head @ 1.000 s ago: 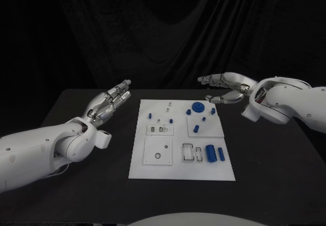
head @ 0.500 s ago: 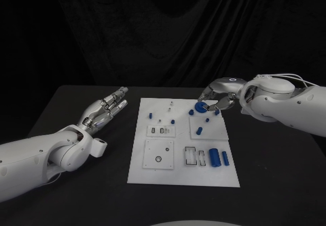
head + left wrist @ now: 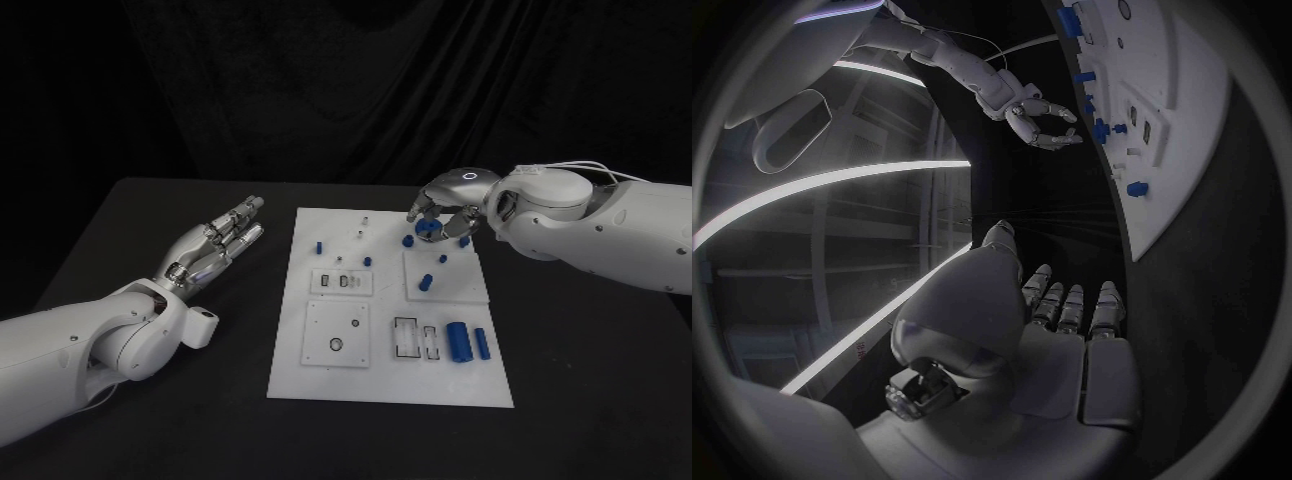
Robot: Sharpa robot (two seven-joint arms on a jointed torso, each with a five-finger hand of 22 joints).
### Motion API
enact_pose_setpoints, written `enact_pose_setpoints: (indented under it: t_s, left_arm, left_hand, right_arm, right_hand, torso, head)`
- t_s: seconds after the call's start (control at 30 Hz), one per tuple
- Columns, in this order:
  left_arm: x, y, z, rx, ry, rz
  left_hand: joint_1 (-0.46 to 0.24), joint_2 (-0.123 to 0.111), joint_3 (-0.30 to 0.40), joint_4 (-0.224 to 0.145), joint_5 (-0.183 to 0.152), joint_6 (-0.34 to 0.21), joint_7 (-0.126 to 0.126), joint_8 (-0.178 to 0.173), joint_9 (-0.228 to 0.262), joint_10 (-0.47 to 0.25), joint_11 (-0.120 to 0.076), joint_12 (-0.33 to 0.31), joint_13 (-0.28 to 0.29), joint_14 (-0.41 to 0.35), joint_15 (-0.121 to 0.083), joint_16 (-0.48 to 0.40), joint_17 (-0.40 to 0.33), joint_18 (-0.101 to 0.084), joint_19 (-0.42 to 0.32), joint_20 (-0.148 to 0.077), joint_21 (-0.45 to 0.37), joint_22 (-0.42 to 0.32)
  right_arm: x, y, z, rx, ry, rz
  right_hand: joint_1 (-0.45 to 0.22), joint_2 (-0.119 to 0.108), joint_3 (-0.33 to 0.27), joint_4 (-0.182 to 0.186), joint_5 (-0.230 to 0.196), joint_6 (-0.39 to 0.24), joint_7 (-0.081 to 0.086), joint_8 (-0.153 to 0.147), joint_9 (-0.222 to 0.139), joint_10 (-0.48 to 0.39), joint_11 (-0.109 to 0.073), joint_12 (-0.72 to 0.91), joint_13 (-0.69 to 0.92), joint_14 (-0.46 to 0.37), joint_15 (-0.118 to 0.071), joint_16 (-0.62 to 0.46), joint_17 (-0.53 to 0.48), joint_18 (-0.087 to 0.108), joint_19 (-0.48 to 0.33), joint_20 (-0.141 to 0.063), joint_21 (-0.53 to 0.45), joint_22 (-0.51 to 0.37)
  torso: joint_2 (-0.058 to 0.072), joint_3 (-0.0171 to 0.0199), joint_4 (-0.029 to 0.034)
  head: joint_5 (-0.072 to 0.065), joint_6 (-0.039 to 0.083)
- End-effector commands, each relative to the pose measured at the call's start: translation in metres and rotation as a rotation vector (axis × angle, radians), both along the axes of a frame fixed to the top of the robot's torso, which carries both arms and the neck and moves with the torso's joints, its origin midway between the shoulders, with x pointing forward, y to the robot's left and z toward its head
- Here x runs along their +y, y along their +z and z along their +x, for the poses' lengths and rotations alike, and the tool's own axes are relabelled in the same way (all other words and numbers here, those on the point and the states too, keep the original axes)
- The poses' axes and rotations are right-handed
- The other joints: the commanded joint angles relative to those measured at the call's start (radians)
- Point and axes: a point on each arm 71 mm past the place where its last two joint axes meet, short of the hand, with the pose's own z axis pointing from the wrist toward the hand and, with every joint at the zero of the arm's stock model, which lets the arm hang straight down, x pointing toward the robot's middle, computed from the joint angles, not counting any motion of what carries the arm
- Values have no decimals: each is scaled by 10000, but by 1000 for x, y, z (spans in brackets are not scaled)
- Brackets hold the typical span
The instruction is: Assemble the parts on the task board
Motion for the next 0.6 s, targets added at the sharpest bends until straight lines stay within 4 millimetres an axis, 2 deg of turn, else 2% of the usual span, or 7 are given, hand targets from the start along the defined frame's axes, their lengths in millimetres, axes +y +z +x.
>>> enact_pose_setpoints:
  t_s: [0.03, 0.1, 0.17, 0.23, 0.37, 0.57, 0.6]
  left_arm:
    - [-1, 11, -3, -1228, -295, -578]
    - [-2, 11, -3, -1228, -306, -583]
    - [-2, 11, -2, -1227, -323, -591]
    - [-2, 11, -2, -1223, -337, -596]
    - [-3, 10, -2, -1215, -364, -604]
    - [-3, 10, -1, -1211, -385, -606]
    - [-3, 10, -1, -1210, -388, -606]
  left_hand:
    - [119, 17, -20, 6, 39, 38, 35, 43, 8, -2, 81, -24, 13, -5, 55, -37, -9, 97, -8, 98, 15, 17]
    - [136, 20, -17, 4, 40, 29, 37, 41, 6, -1, 89, -24, 13, -5, 66, -37, -9, 98, -5, 113, 17, 19]
    - [171, 23, -11, -1, 40, 22, 35, 37, 5, -1, 103, -24, 13, -5, 82, -37, -9, 104, 0, 144, 22, 23]
    - [188, 24, -9, -2, 40, 20, 35, 36, 4, 2, 109, -24, 14, -5, 92, -37, -9, 107, 4, 160, 25, 25]
    - [217, 29, -6, 1, 38, 19, 35, 35, 4, 7, 125, -22, 15, -5, 118, -37, -9, 115, 12, 198, 31, 31]
    - [262, 47, -4, 7, 39, 47, 91, 38, 8, 14, 130, -21, 16, -5, 163, -37, -9, 135, 28, 285, 45, 42]
    - [262, 47, -4, 7, 39, 47, 91, 38, 8, 14, 130, -21, 16, -5, 163, -37, -9, 135, 28, 285, 45, 42]
  right_arm:
    - [0, 4, 2, -700, -54, -512]
    - [1, 4, 3, -787, 2, -549]
    - [3, 4, 3, -833, 75, -608]
    - [4, 4, 4, -826, 102, -662]
    - [5, 4, 5, -827, 144, -730]
    - [6, 3, 6, -784, 153, -803]
    - [6, 3, 6, -760, 145, -824]
  right_hand:
    - [-269, 302, -905, -444, -5780, -57, 14, 15, 19, 784, 91, 2081, 1532, 264, 55, 1774, 935, -14, 591, -28, 658, 479]
    - [-170, 340, -1006, -368, -5774, -8, 31, 26, 42, 2502, 86, 3525, 3381, 835, 49, 2740, 1473, -34, 818, -69, 1025, 742]
    - [-6, 275, -1165, -58, -5812, 136, 107, 52, 117, 7834, 74, 6396, 8236, 5855, 39, 6361, 4490, -92, 1438, -346, 2665, 1951]
    - [-55, 158, -1121, 25, -5805, 143, 150, 22, 140, 9124, 56, 6775, 9297, 7824, 54, 7213, 5551, -159, 1523, -541, 3871, 2909]
    - [-243, -147, -1031, 108, -5799, 241, 143, 36, 165, 9124, -102, 6775, 9297, 9372, -161, 7631, 6437, -598, 2905, -829, 7979, 7216]
    - [254, 212, -838, -61, -5753, 291, 47, 3, 158, 8668, -178, 6599, 8907, 6791, -179, 6833, 4437, -235, 159, -946, 6563, 5602]
    - [454, 417, -707, -66, -5767, 295, -66, 3, 150, 2967, -257, 2581, 3609, 7718, -284, 7012, 5072, -408, 343, -817, 6968, 6204]
  torso:
    - [76, -36, 46]
    - [87, -40, 50]
    - [101, -46, 58]
    - [105, -48, 64]
    - [101, -56, 71]
    - [128, -63, 50]
    - [128, -64, 52]
  head:
    - [-47, 18]
    - [-67, 19]
    - [-82, 16]
    - [-84, 16]
    - [-89, -10]
    - [-76, -23]
    - [-77, -23]
